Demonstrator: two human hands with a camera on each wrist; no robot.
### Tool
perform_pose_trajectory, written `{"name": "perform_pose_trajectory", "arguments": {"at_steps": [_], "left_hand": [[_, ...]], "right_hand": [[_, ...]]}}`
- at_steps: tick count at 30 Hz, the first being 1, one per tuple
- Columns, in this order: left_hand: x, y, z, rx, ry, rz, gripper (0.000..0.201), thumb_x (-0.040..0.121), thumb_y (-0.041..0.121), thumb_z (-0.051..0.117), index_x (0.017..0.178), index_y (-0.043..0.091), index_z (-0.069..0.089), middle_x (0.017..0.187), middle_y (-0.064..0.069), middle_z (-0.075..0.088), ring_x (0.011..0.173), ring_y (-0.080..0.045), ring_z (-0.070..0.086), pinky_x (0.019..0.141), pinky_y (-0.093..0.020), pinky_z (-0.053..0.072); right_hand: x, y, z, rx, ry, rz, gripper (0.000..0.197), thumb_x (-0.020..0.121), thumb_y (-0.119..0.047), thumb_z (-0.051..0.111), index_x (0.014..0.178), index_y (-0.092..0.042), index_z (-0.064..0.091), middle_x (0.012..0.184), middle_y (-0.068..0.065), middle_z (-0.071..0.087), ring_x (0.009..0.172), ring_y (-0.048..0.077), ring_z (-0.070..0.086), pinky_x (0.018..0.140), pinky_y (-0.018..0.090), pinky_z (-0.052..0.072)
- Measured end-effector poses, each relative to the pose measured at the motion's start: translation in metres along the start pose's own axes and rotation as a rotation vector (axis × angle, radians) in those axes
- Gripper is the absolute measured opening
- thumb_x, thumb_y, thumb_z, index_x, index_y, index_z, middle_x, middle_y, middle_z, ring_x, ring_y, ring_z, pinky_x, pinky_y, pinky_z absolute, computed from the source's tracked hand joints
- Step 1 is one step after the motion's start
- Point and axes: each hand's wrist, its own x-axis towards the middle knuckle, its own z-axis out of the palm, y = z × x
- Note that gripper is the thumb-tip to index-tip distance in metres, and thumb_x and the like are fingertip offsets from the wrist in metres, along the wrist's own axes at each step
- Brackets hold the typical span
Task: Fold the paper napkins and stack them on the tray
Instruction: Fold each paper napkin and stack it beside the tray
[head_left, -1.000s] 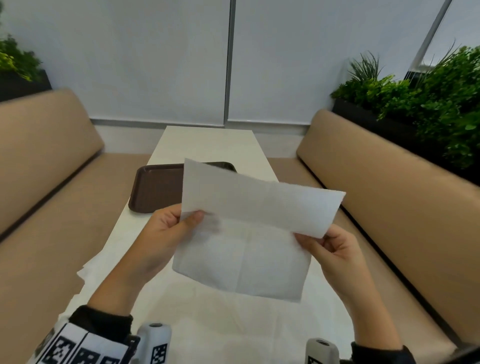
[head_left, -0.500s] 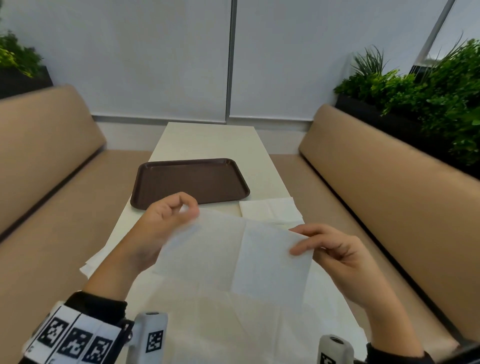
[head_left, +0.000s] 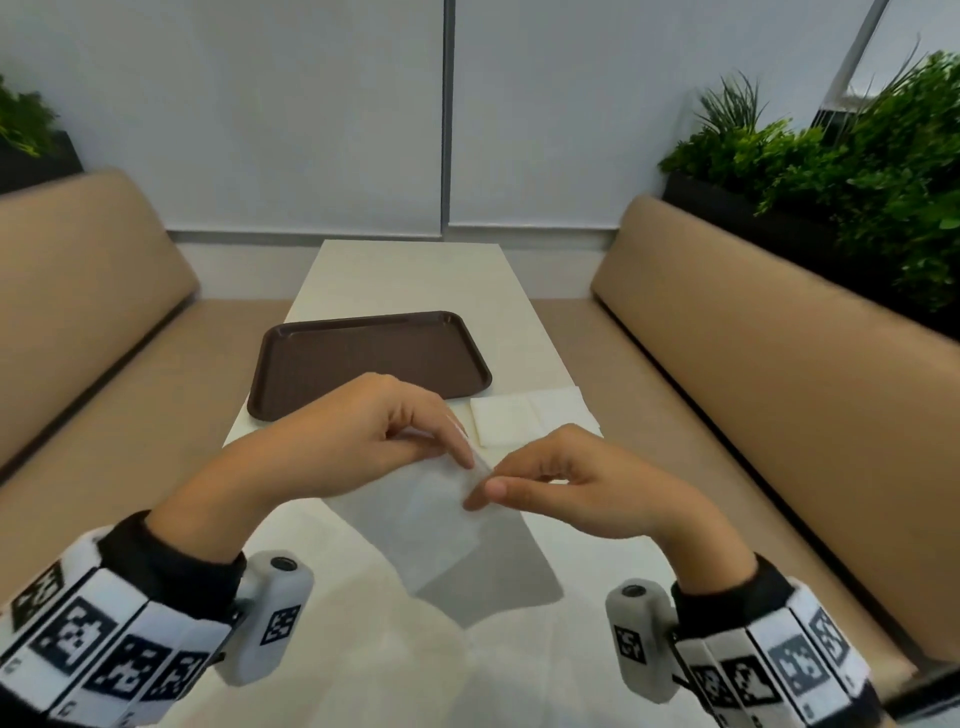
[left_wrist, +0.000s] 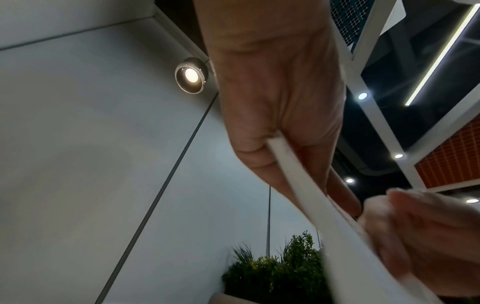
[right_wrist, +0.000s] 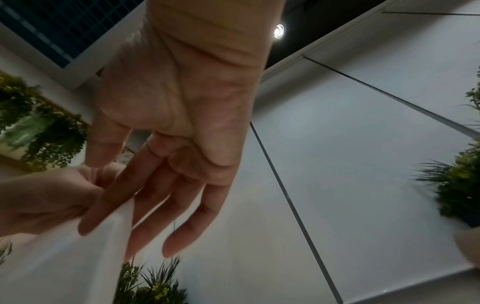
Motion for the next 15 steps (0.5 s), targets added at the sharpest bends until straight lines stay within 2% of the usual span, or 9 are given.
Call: {"name": "perform_pose_trajectory", "arguments": {"at_steps": [2, 4, 5, 7, 8, 9, 11, 13, 15], "left_hand": [[0.001, -0.007, -0.004, -0.015, 0.027, -0.030, 0.030, 0.088, 0.003, 0.061, 0.089, 0.029, 0.077, 0.095, 0.012, 0.072, 0.096, -0.007, 0.066, 0.087, -0.028, 0.051], [0.000, -0.015, -0.010, -0.058, 0.048, -0.067, 0.027, 0.088, 0.010, 0.060, 0.090, 0.032, 0.075, 0.098, 0.011, 0.072, 0.100, -0.009, 0.066, 0.094, -0.036, 0.050], [0.000, -0.019, -0.013, -0.081, 0.063, -0.083, 0.026, 0.088, 0.012, 0.060, 0.091, 0.033, 0.075, 0.099, 0.010, 0.072, 0.102, -0.010, 0.065, 0.096, -0.038, 0.048], [0.001, -0.027, -0.018, -0.127, 0.102, -0.118, 0.026, 0.088, 0.013, 0.060, 0.090, 0.034, 0.075, 0.100, 0.010, 0.073, 0.103, -0.010, 0.065, 0.097, -0.039, 0.047], [0.003, -0.032, -0.019, -0.149, 0.120, -0.140, 0.026, 0.089, 0.012, 0.061, 0.089, 0.034, 0.076, 0.100, 0.009, 0.073, 0.102, -0.010, 0.065, 0.097, -0.040, 0.047], [0.005, -0.037, -0.020, -0.174, 0.134, -0.171, 0.028, 0.090, 0.010, 0.061, 0.088, 0.033, 0.076, 0.100, 0.008, 0.073, 0.101, -0.010, 0.066, 0.096, -0.041, 0.048], [0.013, -0.051, -0.017, -0.225, 0.130, -0.257, 0.030, 0.088, 0.005, 0.062, 0.089, 0.032, 0.077, 0.098, 0.004, 0.074, 0.098, -0.015, 0.067, 0.094, -0.043, 0.050], [0.023, -0.066, -0.009, -0.294, 0.103, -0.359, 0.032, 0.085, 0.002, 0.065, 0.093, 0.030, 0.077, 0.097, -0.004, 0.074, 0.096, -0.022, 0.069, 0.093, -0.041, 0.052], [0.040, -0.083, 0.005, -0.406, 0.120, -0.430, 0.033, 0.083, -0.001, 0.066, 0.099, 0.026, 0.075, 0.097, -0.014, 0.072, 0.094, -0.027, 0.069, 0.087, -0.034, 0.055]], "right_hand": [[-0.002, 0.014, 0.000, -0.002, -0.040, 0.011, 0.046, 0.080, -0.075, 0.047, 0.101, -0.042, 0.072, 0.089, 0.025, 0.068, 0.078, 0.041, 0.061, 0.073, 0.054, 0.048], [-0.007, 0.027, -0.001, 0.028, -0.050, 0.044, 0.047, 0.078, -0.078, 0.048, 0.099, -0.043, 0.072, 0.092, 0.032, 0.064, 0.076, 0.045, 0.058, 0.069, 0.052, 0.047], [-0.011, 0.034, -0.002, 0.044, -0.043, 0.068, 0.049, 0.077, -0.078, 0.049, 0.098, -0.042, 0.073, 0.088, 0.029, 0.067, 0.071, 0.044, 0.056, 0.065, 0.050, 0.046], [-0.019, 0.044, -0.005, 0.061, -0.019, 0.107, 0.051, 0.075, -0.077, 0.052, 0.097, -0.037, 0.075, 0.070, 0.009, 0.067, 0.060, 0.037, 0.048, 0.056, 0.043, 0.039], [-0.022, 0.047, -0.006, 0.073, -0.012, 0.114, 0.045, 0.077, -0.070, 0.057, 0.096, -0.034, 0.076, 0.070, -0.001, 0.067, 0.059, 0.030, 0.053, 0.057, 0.039, 0.042], [-0.024, 0.053, -0.006, 0.086, 0.004, 0.129, 0.033, 0.079, -0.059, 0.065, 0.095, -0.033, 0.077, 0.077, -0.006, 0.072, 0.066, 0.024, 0.064, 0.064, 0.037, 0.050], [-0.024, 0.065, -0.010, 0.146, 0.072, 0.175, 0.015, 0.075, -0.037, 0.076, 0.089, -0.030, 0.078, 0.085, -0.004, 0.076, 0.079, 0.015, 0.070, 0.076, 0.029, 0.056], [-0.020, 0.084, -0.018, 0.190, 0.168, 0.237, 0.011, 0.070, -0.029, 0.082, 0.080, -0.027, 0.078, 0.067, -0.002, 0.070, 0.059, 0.012, 0.057, 0.062, 0.022, 0.048], [-0.011, 0.103, -0.029, 0.228, 0.266, 0.315, 0.011, 0.075, -0.012, 0.080, 0.076, -0.018, 0.071, 0.054, -0.005, 0.057, 0.049, 0.009, 0.044, 0.055, 0.016, 0.037]]}}
